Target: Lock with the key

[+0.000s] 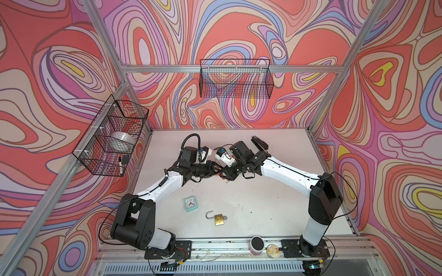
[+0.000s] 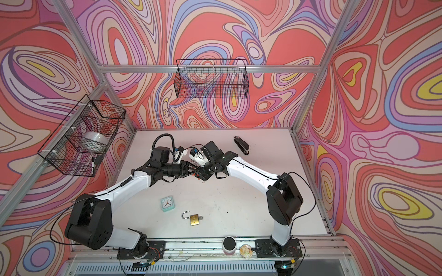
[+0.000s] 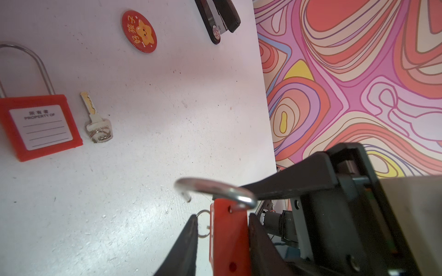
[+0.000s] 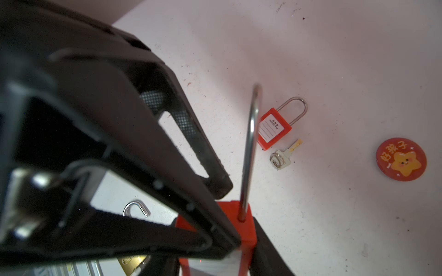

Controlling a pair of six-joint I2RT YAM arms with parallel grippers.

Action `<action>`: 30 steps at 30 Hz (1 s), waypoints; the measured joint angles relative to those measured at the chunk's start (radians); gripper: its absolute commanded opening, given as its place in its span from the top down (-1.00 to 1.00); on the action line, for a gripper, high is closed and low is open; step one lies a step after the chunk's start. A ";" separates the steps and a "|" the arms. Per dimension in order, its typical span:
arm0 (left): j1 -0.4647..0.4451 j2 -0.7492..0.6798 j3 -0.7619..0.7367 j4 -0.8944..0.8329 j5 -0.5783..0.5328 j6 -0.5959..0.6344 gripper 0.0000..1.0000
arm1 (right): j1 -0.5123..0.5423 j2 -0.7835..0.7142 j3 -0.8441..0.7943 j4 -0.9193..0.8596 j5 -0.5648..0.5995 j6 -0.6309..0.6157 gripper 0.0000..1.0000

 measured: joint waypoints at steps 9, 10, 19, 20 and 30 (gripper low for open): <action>-0.008 0.006 0.024 -0.040 0.001 0.024 0.53 | -0.007 -0.003 -0.020 0.029 -0.048 -0.077 0.80; -0.009 0.008 0.035 -0.060 -0.003 0.033 0.56 | -0.008 -0.003 -0.020 0.027 -0.052 -0.091 0.81; -0.014 0.010 0.063 -0.117 -0.006 0.062 0.94 | -0.011 -0.003 0.000 -0.009 -0.060 -0.144 0.81; -0.014 0.010 0.063 -0.115 -0.007 0.059 0.95 | -0.011 -0.003 0.000 -0.009 -0.060 -0.145 0.79; -0.015 0.007 0.050 -0.045 -0.005 0.007 1.00 | -0.013 -0.027 -0.017 0.008 -0.029 -0.140 0.29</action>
